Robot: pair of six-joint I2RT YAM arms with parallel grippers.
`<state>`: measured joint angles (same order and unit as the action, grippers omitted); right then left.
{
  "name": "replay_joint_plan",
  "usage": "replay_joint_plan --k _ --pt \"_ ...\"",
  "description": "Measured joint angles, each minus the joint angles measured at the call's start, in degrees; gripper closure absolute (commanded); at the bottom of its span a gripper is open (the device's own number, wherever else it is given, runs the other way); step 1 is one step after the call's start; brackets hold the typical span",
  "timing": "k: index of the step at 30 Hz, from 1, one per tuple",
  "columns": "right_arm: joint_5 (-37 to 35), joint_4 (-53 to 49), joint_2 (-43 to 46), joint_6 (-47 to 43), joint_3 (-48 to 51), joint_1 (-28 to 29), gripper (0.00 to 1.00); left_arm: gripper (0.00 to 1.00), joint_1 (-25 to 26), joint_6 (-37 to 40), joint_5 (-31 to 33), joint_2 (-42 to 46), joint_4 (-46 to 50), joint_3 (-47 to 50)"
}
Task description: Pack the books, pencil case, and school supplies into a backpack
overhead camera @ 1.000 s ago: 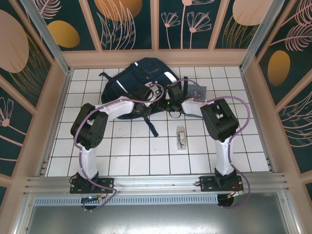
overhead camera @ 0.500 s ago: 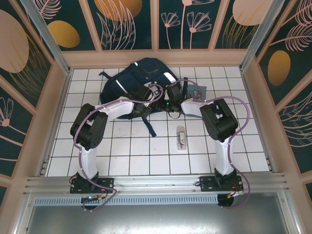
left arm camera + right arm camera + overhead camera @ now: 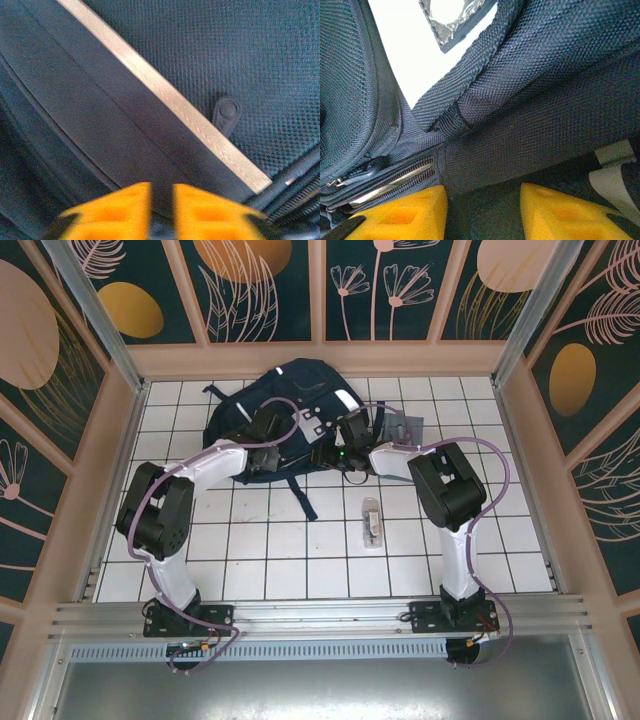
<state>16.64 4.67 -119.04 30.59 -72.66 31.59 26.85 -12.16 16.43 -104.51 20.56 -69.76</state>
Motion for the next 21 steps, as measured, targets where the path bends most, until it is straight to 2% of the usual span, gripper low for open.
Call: replay_joint_plan --k 4,9,14,21 --pt "0.0 -0.2 -0.1 0.0 -0.3 0.0 0.57 0.37 0.3 -7.3 -5.4 1.9 -1.2 1.7" --pt "0.2 -0.7 -0.4 0.0 -0.9 0.0 0.56 0.35 1.4 -15.5 -9.8 2.5 -2.7 1.0" --pt "0.2 -0.8 -0.4 0.0 -0.9 0.0 0.56 0.35 3.9 -17.3 -8.1 -2.7 -1.4 -3.5" --pt "0.4 -0.7 -0.4 0.0 -0.9 0.0 0.57 0.34 5.8 -16.6 -1.1 -7.1 3.1 -7.4"
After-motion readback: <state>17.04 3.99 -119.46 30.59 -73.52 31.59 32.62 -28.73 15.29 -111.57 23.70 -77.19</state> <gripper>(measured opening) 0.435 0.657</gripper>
